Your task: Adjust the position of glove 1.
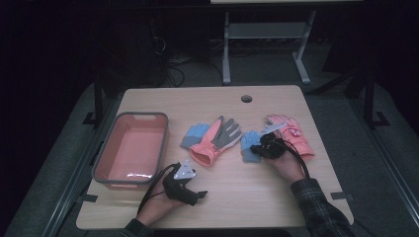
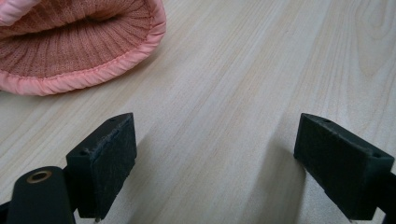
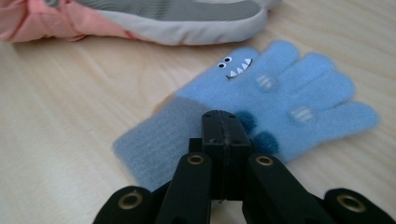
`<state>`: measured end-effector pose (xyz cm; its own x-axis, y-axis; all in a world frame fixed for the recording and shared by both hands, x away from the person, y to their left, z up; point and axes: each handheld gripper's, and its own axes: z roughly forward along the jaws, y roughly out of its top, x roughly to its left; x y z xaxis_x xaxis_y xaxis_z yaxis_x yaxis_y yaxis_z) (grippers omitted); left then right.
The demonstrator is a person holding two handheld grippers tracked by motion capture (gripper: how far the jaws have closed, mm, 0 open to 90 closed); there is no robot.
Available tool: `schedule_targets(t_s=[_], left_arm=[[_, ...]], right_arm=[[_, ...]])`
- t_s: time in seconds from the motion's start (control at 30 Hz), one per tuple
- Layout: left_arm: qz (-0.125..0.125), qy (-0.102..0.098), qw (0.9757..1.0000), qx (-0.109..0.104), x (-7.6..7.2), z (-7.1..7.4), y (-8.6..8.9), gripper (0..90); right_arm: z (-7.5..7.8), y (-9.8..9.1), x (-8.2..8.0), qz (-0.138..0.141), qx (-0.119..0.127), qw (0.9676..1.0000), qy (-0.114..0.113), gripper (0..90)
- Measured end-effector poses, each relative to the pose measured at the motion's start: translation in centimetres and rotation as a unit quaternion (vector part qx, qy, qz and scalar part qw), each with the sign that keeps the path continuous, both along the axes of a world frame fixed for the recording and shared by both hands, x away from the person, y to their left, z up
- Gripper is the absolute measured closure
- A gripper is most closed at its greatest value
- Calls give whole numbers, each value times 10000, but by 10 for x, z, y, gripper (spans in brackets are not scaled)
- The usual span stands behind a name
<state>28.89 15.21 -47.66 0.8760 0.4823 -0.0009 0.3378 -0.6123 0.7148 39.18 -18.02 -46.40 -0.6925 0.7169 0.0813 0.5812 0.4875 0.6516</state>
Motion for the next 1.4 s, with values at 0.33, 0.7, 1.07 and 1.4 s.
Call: schedule_targets(t_s=[0.33,0.7,1.07,1.4], left_arm=[[9,22,10000,-29,-2,0,0,122],[13,22,10000,-28,-2,0,0,122],[6,13,10000,0,-2,0,0,122],[22,22,10000,-25,-2,0,0,122]], right_arm=[[2,10,-27,321,-17,9995,56,900],[3,18,-56,613,25,9980,137,900],[4,26,-95,936,68,9953,228,900],[17,12,-90,605,189,9979,-146,900]])
